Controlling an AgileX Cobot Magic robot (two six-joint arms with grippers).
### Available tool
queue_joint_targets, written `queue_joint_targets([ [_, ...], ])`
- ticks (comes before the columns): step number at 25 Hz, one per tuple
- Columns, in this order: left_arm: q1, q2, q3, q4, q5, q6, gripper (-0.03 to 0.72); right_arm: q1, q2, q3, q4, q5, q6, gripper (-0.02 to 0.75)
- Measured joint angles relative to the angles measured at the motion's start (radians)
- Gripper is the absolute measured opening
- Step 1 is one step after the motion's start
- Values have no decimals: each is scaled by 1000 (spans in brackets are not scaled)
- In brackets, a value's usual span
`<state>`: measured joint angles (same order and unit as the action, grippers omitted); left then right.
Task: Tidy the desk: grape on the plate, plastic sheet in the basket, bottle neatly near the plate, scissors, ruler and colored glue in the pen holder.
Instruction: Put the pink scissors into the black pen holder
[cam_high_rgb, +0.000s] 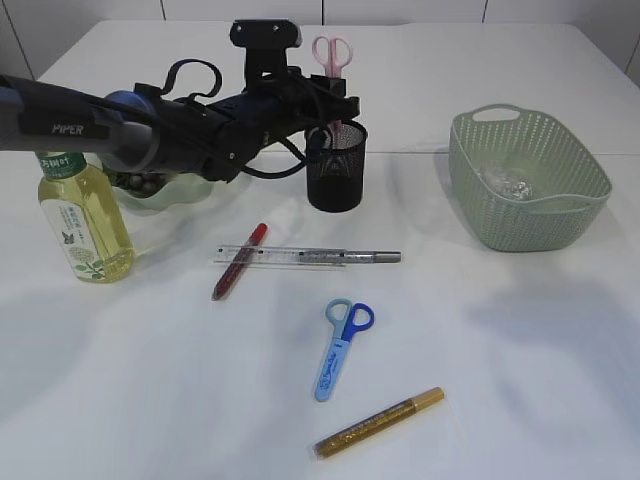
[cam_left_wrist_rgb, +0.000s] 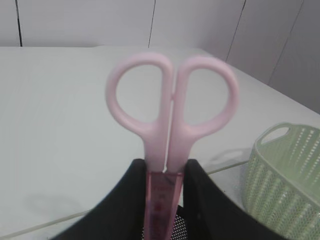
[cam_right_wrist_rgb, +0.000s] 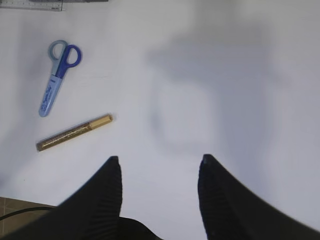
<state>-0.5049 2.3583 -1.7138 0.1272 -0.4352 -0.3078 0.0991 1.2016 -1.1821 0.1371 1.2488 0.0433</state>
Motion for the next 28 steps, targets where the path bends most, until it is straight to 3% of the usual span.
queue_joint_targets([
  [13,0,0,0,0,83,0,177,0,0,0,-2,0,0,399],
  [20,0,0,0,0,83,0,268,0,0,0,-2,0,0,399],
  [28,0,0,0,0,87,0,279,0,0,0,-2,0,0,399],
])
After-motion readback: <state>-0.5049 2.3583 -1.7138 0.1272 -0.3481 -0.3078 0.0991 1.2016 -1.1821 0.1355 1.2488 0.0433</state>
